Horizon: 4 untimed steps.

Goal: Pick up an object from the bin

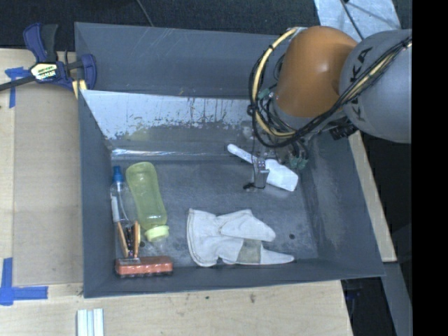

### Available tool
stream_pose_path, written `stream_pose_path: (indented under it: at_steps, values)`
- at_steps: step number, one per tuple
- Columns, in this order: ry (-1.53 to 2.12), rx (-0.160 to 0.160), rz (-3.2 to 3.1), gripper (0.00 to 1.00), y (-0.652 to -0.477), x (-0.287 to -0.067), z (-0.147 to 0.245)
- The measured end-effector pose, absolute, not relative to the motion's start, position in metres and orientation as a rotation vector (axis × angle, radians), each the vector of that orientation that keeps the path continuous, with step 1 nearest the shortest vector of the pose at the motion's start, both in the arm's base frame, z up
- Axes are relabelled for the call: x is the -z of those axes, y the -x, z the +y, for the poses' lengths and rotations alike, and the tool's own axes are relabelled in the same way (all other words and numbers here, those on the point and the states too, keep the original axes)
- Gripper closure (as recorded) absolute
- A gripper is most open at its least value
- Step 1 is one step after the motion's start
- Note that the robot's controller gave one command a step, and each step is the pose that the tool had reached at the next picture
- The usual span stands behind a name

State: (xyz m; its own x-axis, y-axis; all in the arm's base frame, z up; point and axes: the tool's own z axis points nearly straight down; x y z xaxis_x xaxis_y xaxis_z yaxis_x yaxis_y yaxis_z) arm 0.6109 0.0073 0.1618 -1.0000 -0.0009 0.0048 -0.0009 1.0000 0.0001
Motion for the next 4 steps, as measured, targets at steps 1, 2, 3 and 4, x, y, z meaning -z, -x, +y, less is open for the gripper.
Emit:
stream_pose_path:
  at_steps: [1, 2, 3, 4]
  values:
    - [-0.001, 0.001, -3.145, 0.00, -0.613, -0.167, 0.007]
    - [-0.240, 0.000, -3.137, 0.00, -0.560, -0.109, 0.007]
    - [-0.376, 0.000, -3.120, 0.00, -0.543, -0.096, -0.002]
    - [-0.446, 0.000, -3.109, 0.00, -0.518, -0.114, 0.018]
